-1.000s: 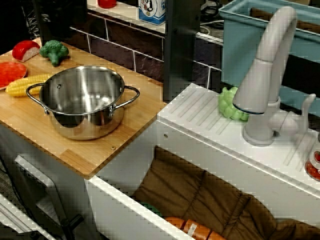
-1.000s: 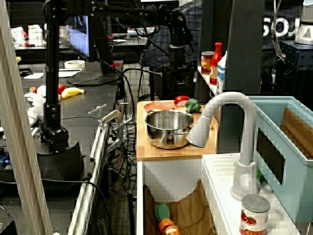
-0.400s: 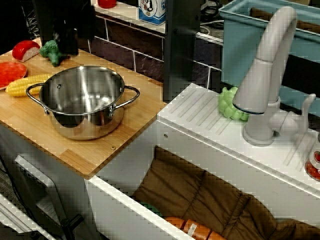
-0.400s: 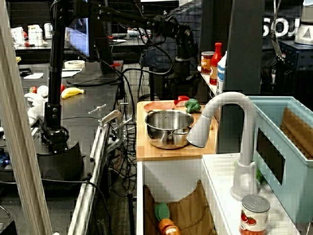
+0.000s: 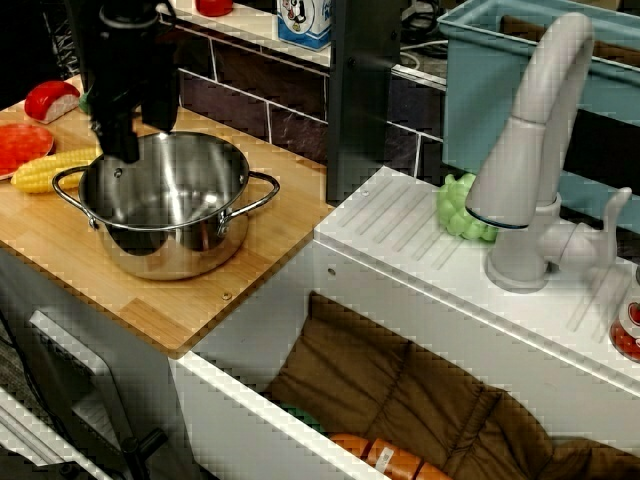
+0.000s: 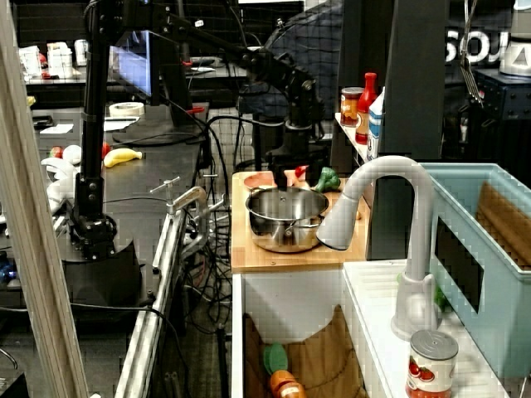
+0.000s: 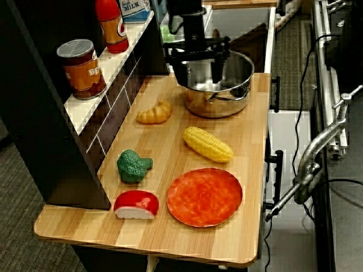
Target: Lift pot
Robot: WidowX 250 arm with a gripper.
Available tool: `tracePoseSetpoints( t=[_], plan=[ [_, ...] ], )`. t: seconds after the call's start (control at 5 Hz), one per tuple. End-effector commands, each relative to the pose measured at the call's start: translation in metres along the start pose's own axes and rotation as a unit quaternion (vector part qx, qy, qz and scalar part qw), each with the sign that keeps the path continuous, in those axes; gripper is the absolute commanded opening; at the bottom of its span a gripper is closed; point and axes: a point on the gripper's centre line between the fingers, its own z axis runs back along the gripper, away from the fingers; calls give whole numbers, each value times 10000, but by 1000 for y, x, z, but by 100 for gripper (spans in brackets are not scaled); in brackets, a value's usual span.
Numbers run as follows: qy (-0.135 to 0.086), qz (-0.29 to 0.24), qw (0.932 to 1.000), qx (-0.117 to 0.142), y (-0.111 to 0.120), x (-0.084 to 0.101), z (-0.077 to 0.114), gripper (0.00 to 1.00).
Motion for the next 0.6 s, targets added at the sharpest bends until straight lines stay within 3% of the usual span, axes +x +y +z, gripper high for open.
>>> tracePoseSetpoints(
  t=[0.0, 0.4],
  plan=[
    [66, 160, 9996, -213, 7, 9, 27, 100],
    [95, 449, 9989, -18, -2, 13, 21, 100]
  ],
)
